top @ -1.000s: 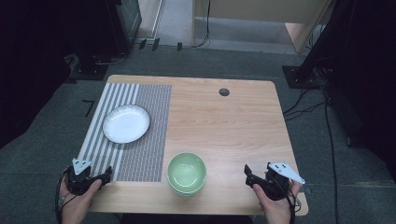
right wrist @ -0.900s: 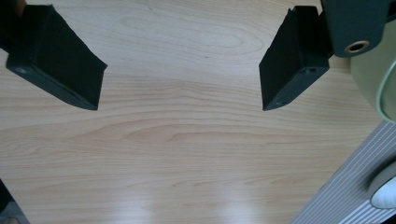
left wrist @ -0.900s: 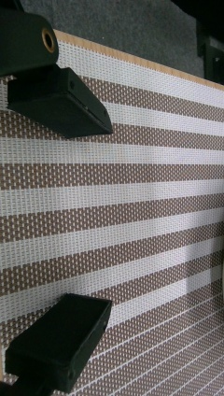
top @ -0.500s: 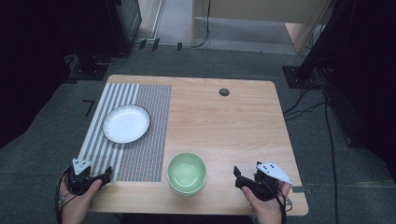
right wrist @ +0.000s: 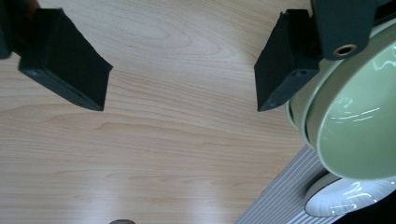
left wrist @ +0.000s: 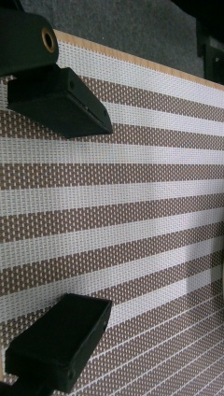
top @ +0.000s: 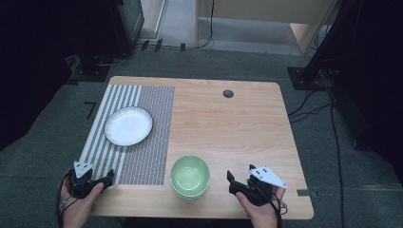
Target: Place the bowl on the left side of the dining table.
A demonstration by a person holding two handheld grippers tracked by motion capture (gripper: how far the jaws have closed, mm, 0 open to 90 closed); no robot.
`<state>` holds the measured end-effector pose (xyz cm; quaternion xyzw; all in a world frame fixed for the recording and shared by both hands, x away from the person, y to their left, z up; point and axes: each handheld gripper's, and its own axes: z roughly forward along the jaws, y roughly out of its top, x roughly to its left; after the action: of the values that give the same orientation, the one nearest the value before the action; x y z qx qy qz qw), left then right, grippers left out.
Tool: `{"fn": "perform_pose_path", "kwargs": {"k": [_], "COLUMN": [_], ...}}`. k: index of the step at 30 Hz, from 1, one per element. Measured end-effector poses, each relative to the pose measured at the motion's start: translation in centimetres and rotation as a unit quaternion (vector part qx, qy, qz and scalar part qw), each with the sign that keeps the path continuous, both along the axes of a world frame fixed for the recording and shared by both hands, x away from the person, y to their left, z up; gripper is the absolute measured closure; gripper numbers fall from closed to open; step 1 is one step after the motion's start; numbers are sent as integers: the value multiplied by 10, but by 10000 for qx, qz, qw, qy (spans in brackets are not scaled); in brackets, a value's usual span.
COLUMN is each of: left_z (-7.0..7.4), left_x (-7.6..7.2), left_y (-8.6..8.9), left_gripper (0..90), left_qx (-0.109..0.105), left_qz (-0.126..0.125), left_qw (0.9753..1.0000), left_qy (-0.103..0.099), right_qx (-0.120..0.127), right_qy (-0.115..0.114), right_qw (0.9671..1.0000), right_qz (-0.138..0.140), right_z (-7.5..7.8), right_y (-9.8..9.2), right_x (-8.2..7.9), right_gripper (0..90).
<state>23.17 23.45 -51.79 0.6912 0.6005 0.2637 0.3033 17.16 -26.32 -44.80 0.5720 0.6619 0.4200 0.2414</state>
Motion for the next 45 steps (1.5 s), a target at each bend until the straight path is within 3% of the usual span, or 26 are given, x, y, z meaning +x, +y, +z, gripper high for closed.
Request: {"fn": "perform_pose_path", "kwargs": {"k": [19,20,31,37,42,45], "left_z": [0,0,0,0,0,0], "left_x": [0,0,0,0,-1,-1], "left_y": [0,-1,-2,-2,-3,-3], "left_gripper": [129,129,129,129,129,129], "left_qx": [-2,-5,0,1,5,1], "left_qz": [12,32,77,78,167,179], "left_qw": [10000,10000,10000,10000,9999,9998], "left_qy": [0,-2,-15,-14,-9,3], "right_qx": [334,409,365,222,575,777], "right_qy": [14,28,87,112,67,116], "right_qw": [9990,9983,9963,9938,9915,9875], "right_qz": [299,415,775,1087,1169,1369], "right_z": [2,2,9,16,18,17], "right_y": [20,21,34,46,45,47], "right_x": [-1,-1,10,24,28,29], "right_gripper": [304,320,302,334,487,527]}}
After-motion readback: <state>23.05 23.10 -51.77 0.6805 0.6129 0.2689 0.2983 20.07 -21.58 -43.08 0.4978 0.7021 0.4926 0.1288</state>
